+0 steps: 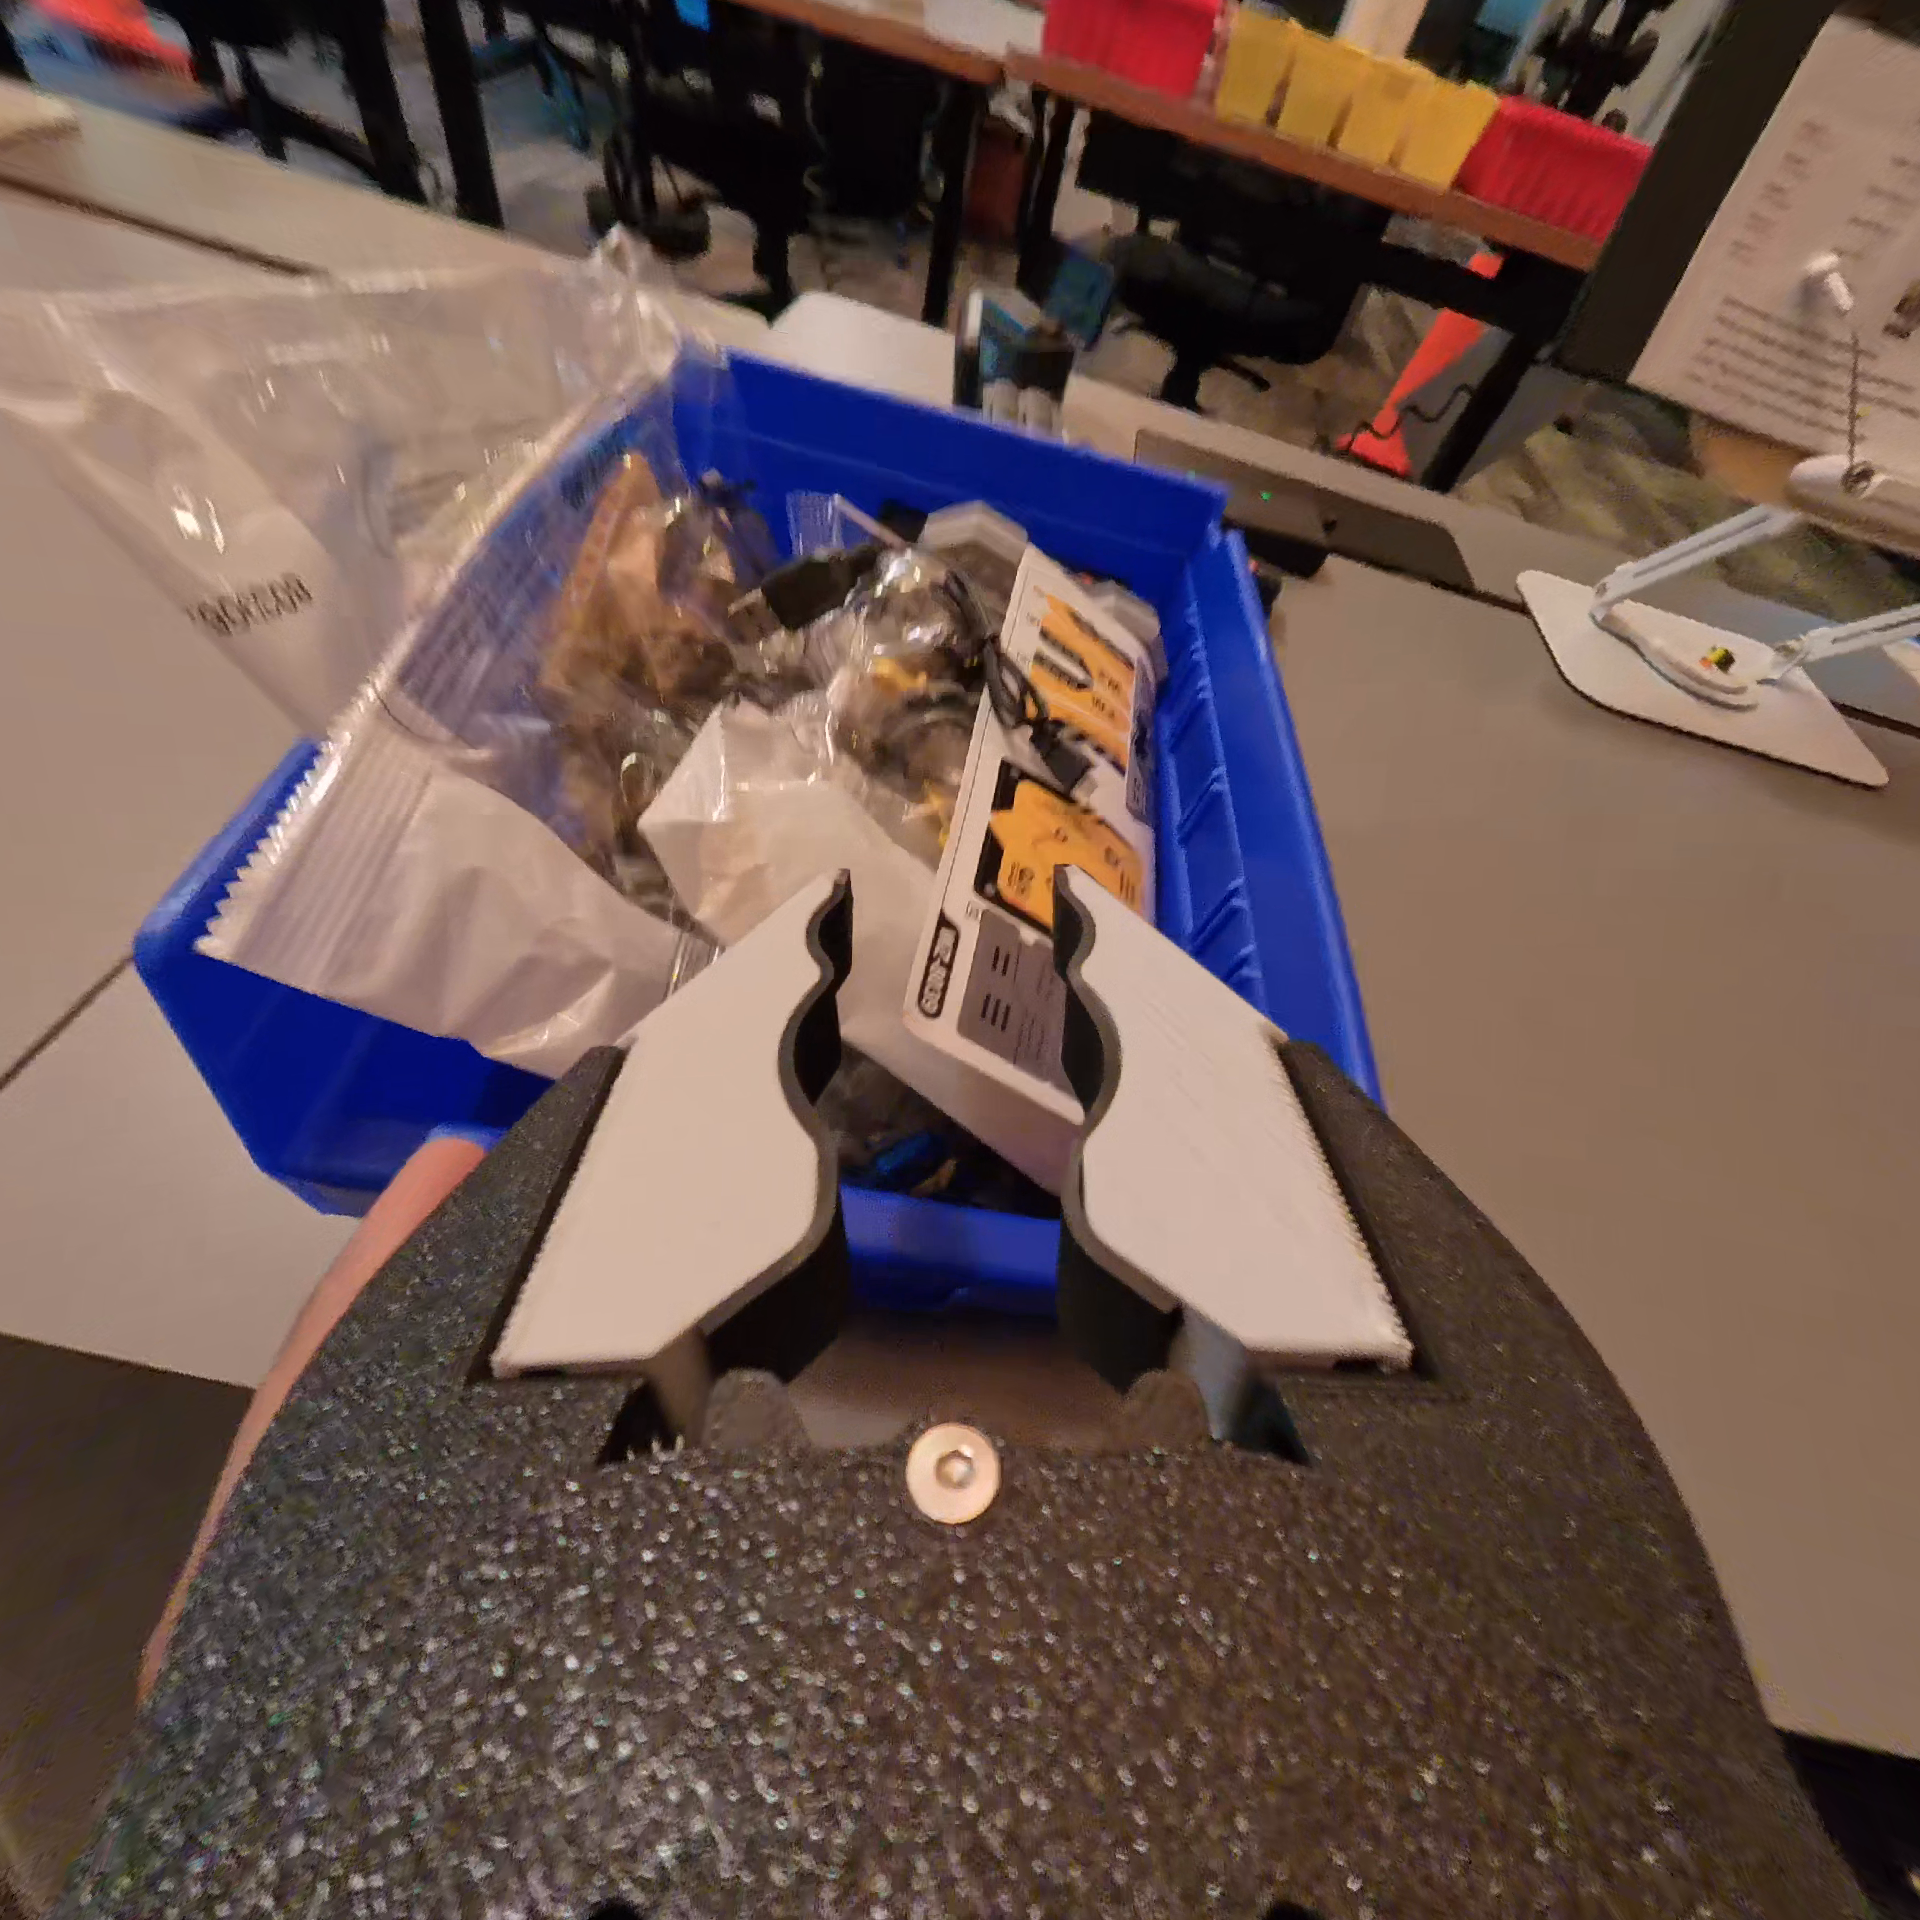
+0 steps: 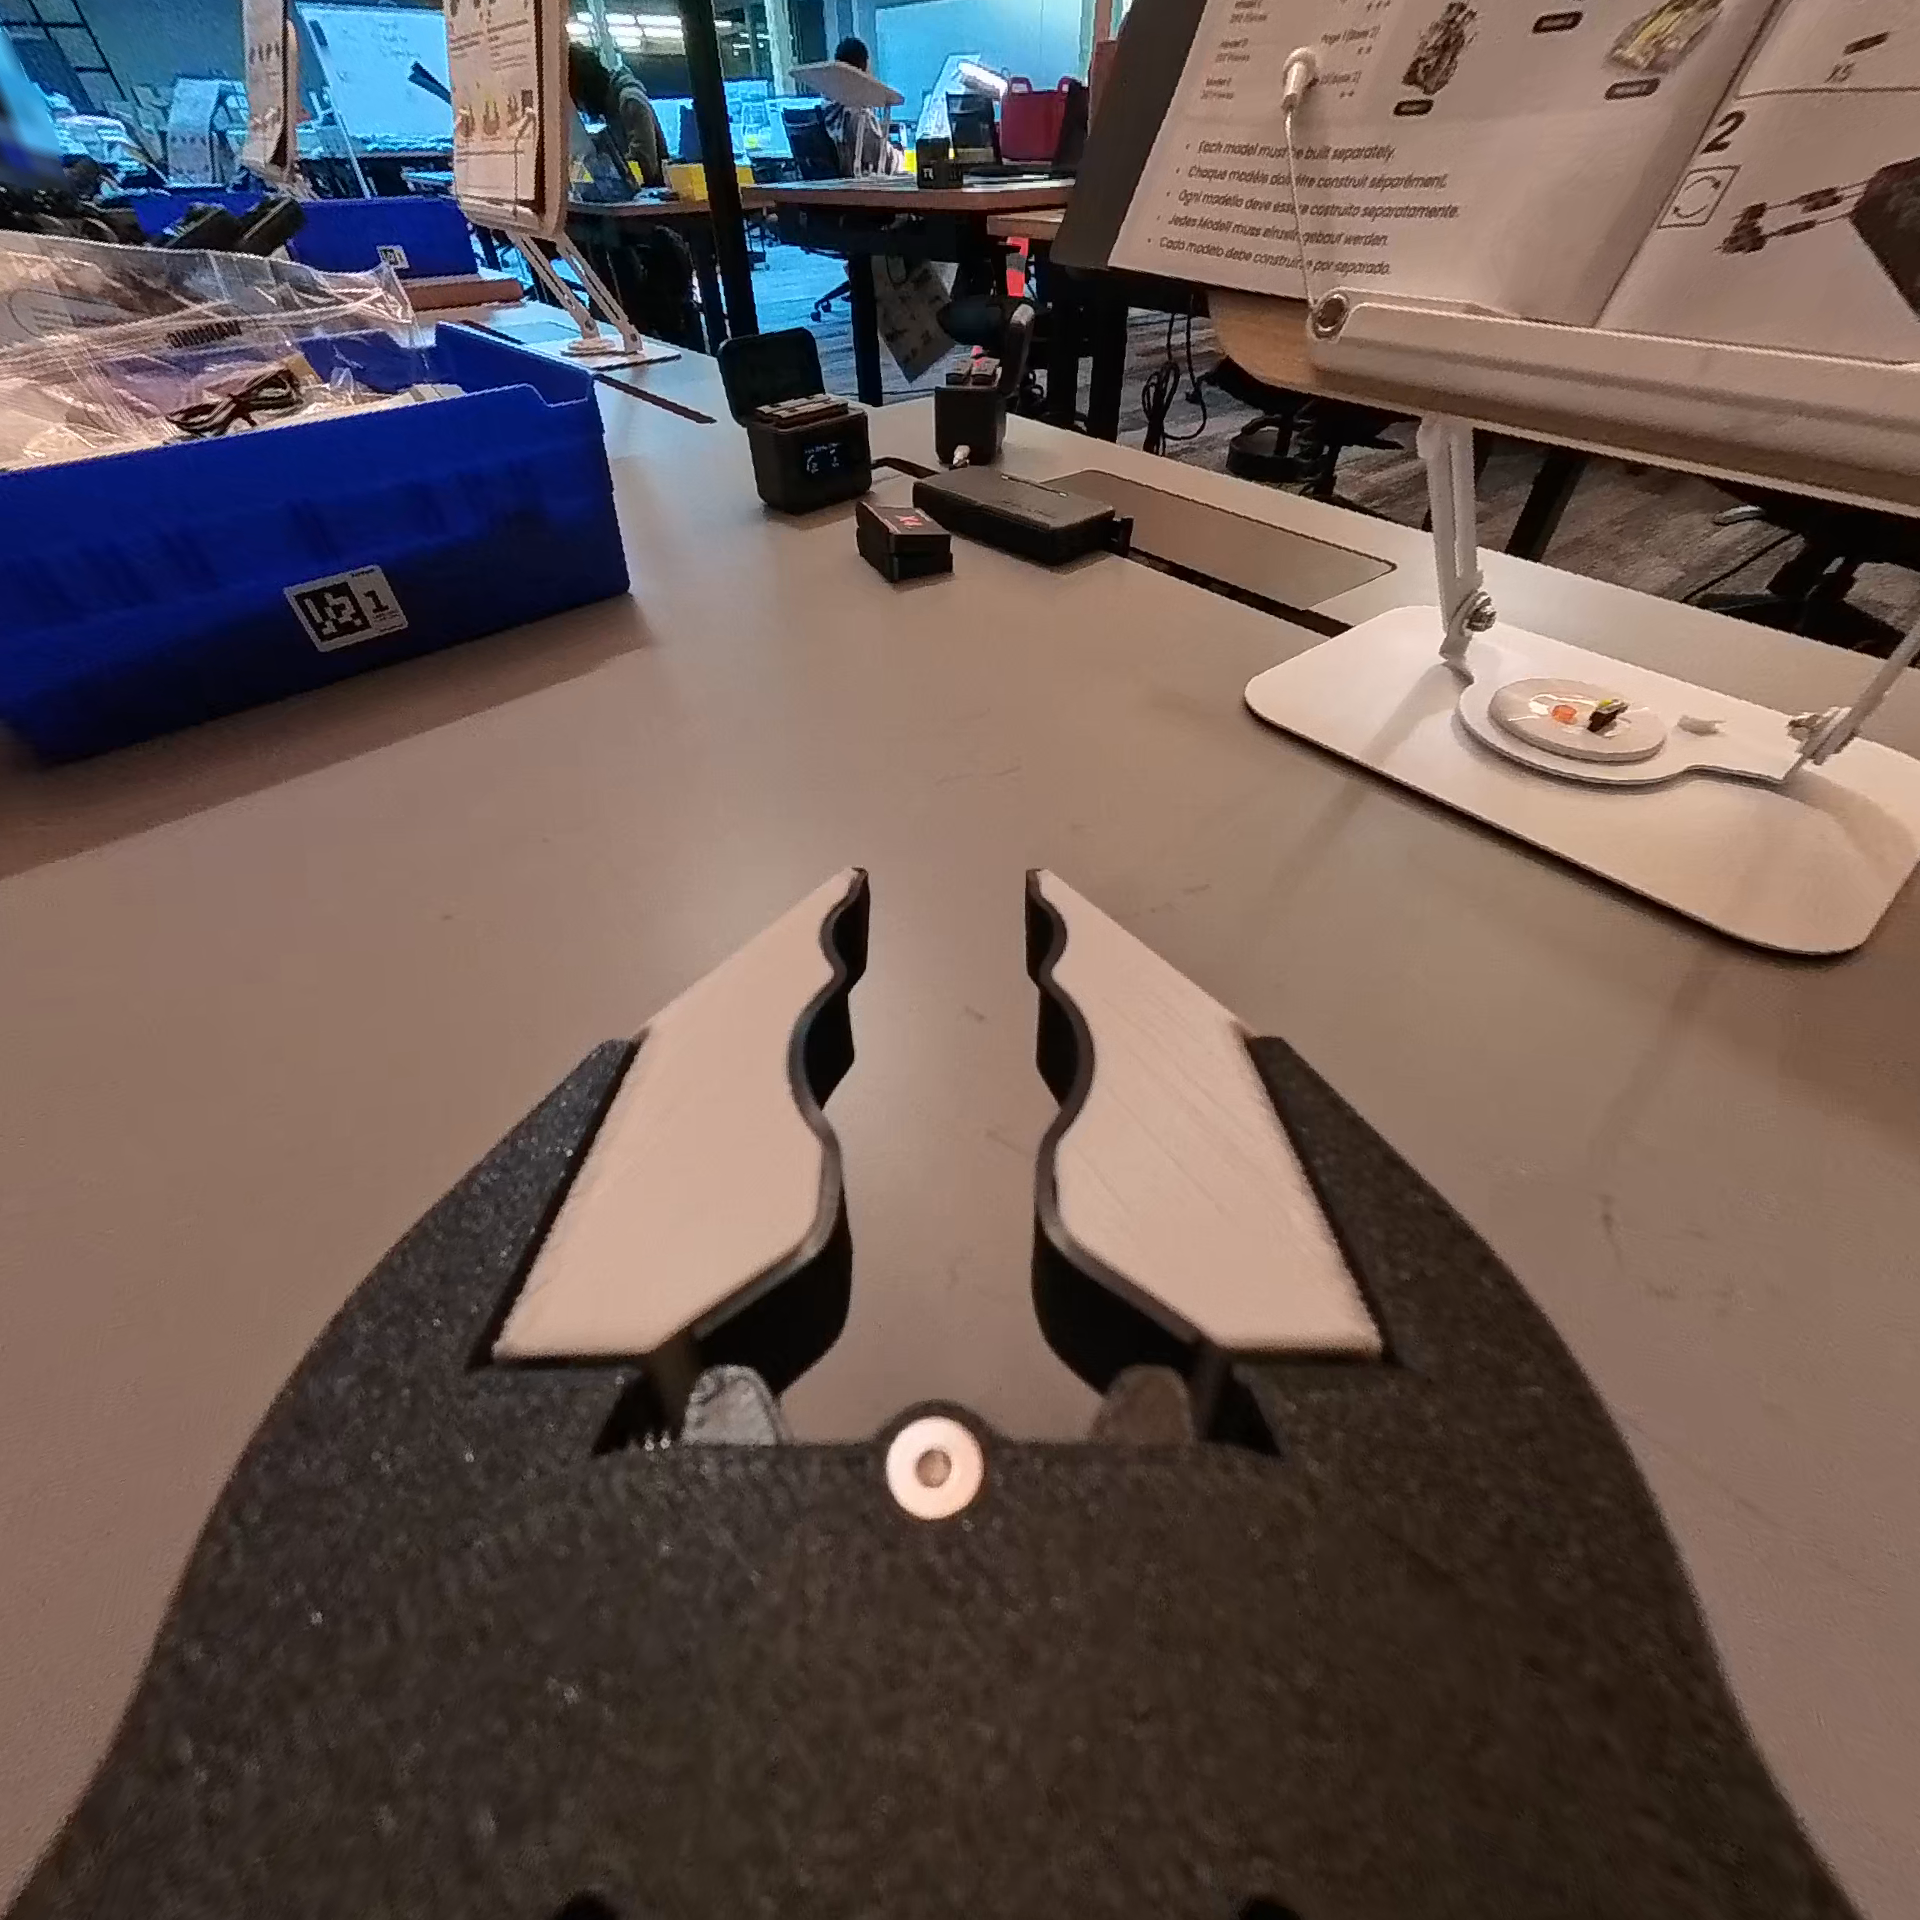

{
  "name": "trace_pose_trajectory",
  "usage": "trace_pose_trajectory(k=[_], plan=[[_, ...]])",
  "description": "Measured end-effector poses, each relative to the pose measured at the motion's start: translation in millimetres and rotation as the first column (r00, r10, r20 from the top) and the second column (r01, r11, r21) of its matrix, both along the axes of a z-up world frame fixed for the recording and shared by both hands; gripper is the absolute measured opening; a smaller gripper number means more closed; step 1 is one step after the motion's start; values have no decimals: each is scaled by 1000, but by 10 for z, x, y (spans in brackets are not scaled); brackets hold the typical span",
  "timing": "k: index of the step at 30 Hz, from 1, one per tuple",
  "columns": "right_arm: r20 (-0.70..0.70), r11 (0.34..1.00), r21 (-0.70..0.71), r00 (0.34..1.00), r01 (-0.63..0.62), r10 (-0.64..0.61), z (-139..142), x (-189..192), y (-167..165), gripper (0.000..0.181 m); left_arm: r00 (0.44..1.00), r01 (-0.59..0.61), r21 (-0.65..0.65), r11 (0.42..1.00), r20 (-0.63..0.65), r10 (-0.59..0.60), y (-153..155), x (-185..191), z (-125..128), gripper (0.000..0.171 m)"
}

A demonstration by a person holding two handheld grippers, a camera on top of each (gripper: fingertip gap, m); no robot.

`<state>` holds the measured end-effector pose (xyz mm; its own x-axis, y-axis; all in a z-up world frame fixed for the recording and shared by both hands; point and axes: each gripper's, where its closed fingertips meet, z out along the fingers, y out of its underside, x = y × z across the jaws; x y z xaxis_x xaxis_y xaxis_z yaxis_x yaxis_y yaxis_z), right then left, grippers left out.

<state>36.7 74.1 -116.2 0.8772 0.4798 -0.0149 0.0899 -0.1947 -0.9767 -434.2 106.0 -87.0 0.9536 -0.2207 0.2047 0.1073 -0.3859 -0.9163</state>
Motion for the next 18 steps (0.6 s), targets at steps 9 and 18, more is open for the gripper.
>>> trace_pose_trajectory(k=[9,18], plan=[[-10,1000,-2,1000,-21,21,17,-26,-25,31,990,25,127,992,-140,-7,-60,484,478,38],[-18,999,-10,999,-43,42,34,-81,-66,32,996,-34,-120,992,75,43,-178,17,-179,38]])
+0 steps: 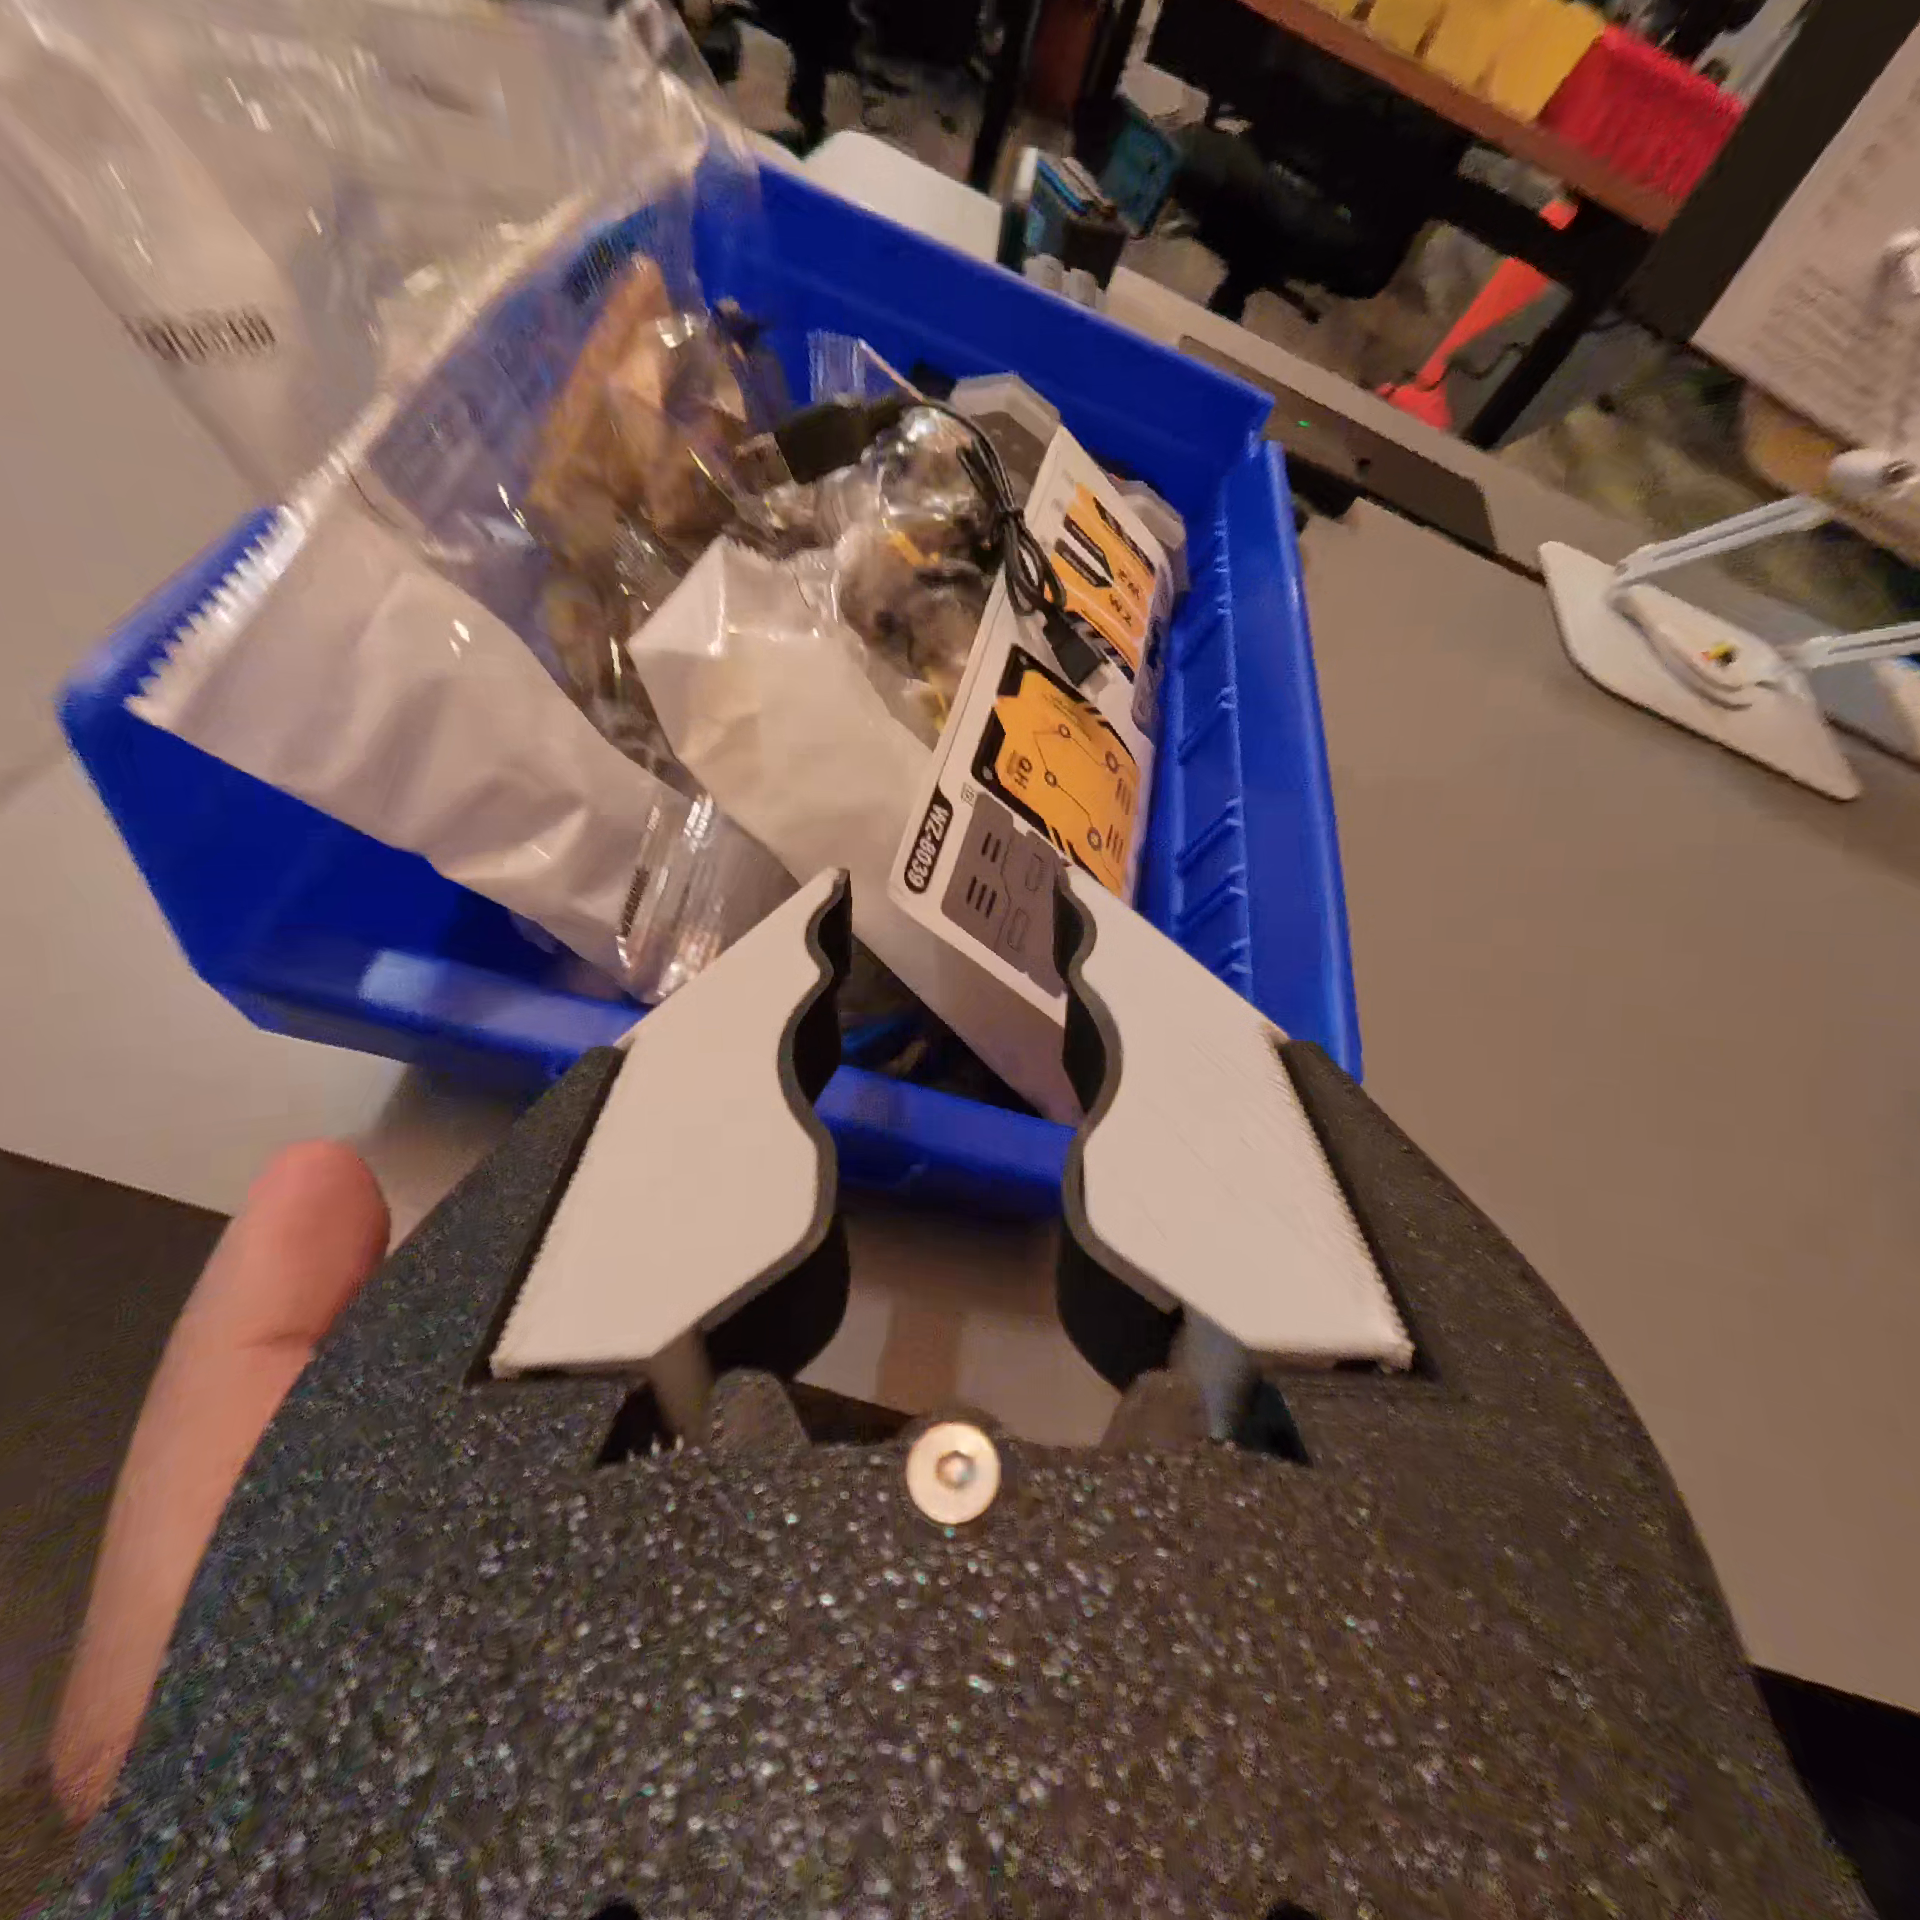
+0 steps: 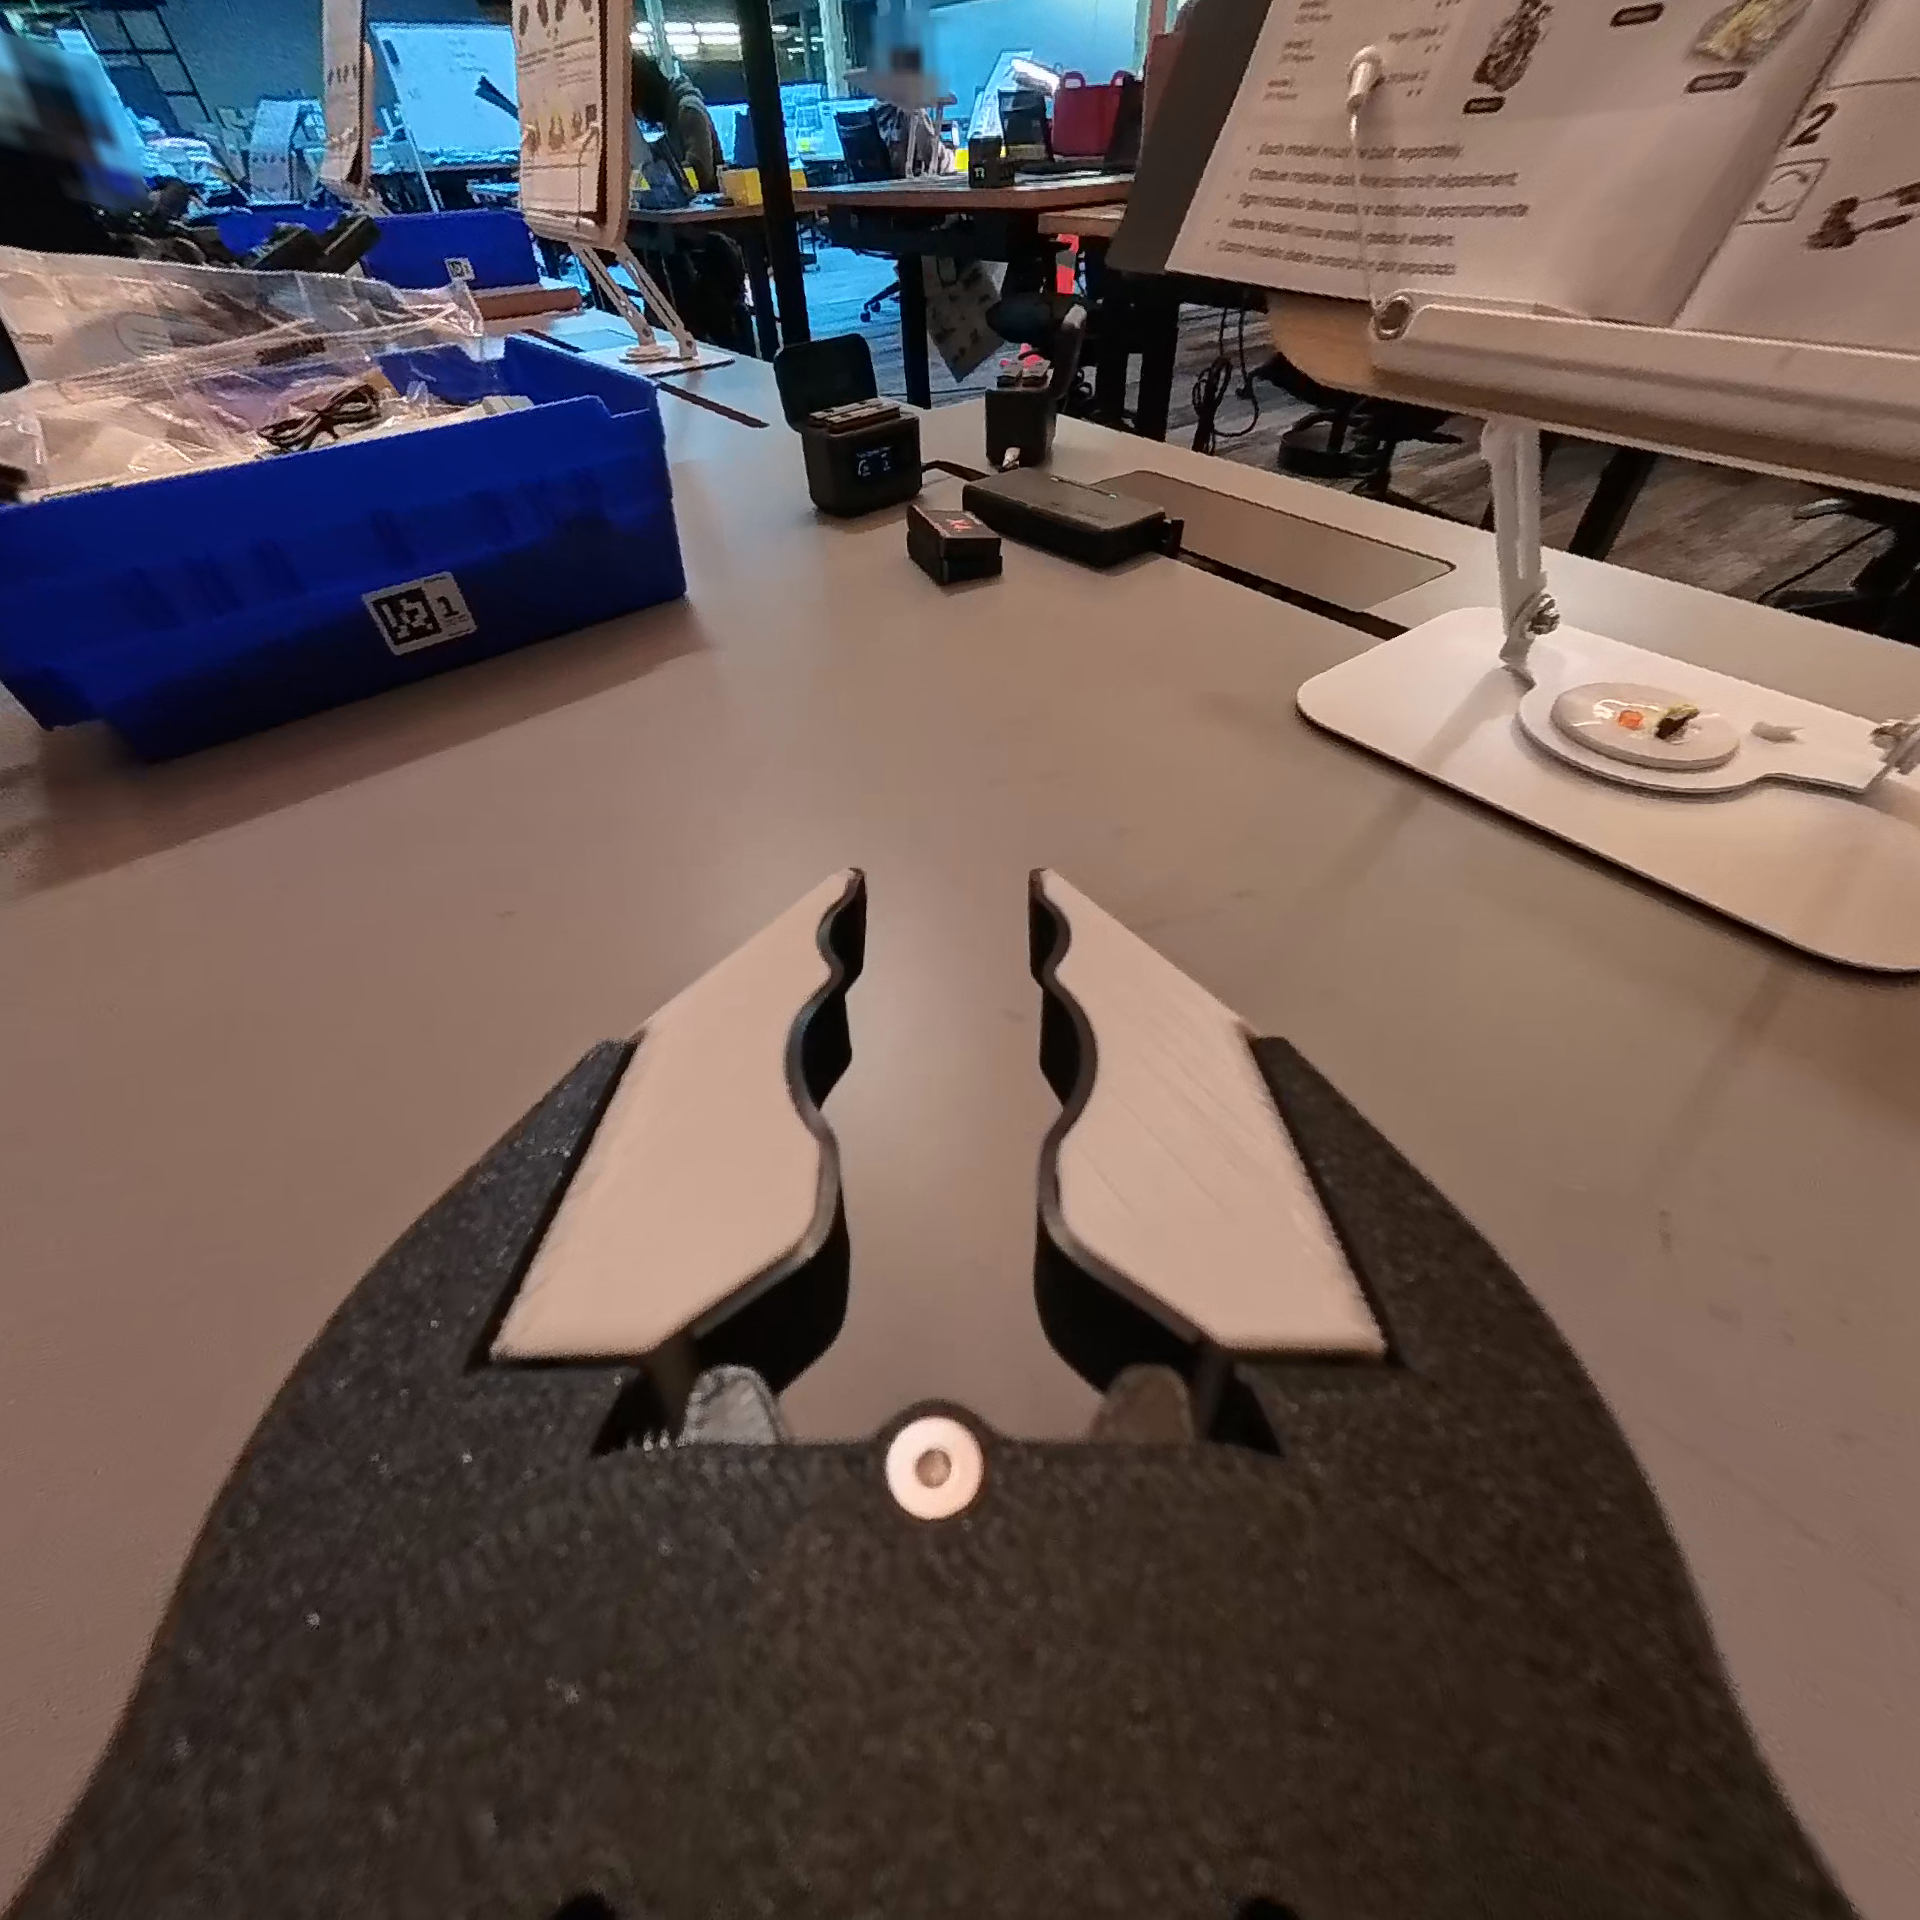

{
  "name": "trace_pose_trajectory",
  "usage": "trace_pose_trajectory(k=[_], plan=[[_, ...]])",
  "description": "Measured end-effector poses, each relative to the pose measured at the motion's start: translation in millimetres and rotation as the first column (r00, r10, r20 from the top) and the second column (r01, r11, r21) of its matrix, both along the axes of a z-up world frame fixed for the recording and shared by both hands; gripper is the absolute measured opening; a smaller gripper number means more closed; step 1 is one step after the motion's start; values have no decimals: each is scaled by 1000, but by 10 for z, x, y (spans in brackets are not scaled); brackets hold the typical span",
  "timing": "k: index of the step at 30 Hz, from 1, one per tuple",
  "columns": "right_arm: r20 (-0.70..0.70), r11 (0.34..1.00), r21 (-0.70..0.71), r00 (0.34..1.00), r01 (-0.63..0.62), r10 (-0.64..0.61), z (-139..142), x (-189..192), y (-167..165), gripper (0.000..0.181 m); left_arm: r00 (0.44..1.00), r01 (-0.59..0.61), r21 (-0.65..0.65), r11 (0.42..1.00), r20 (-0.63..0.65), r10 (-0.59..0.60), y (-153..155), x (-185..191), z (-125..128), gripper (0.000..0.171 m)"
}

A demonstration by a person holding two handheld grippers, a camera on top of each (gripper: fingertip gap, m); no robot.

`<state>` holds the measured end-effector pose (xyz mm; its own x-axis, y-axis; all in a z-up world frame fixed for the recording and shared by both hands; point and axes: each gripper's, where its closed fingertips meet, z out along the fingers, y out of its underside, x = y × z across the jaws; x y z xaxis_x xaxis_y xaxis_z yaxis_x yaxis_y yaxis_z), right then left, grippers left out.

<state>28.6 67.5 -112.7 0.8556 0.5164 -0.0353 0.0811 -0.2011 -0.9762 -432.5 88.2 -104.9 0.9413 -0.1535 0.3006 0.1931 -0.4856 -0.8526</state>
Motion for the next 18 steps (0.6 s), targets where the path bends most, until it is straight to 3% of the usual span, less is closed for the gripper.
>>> trace_pose_trajectory(k=[2,5,10,14,18], plan=[[8,1000,-1,1000,-5,5,-18,-23,-3,32,998,15,-4,1000,63,-14,17,48,-59,38],[14,1000,-1,1000,2,-2,-31,-18,4,32,999,-14,-7,1000,40,14,85,10,-115,38],[-19,1000,-16,1000,17,-17,-33,29,28,32,988,97,118,988,111,-110,54,265,207,38],[-34,1000,-24,999,14,-15,-34,36,32,31,1000,4,35,999,-25,-3,109,118,41,38],[-25,1000,-23,1000,10,-10,-40,22,27,31,1000,16,1,1000,6,-16,148,201,-55,38]])
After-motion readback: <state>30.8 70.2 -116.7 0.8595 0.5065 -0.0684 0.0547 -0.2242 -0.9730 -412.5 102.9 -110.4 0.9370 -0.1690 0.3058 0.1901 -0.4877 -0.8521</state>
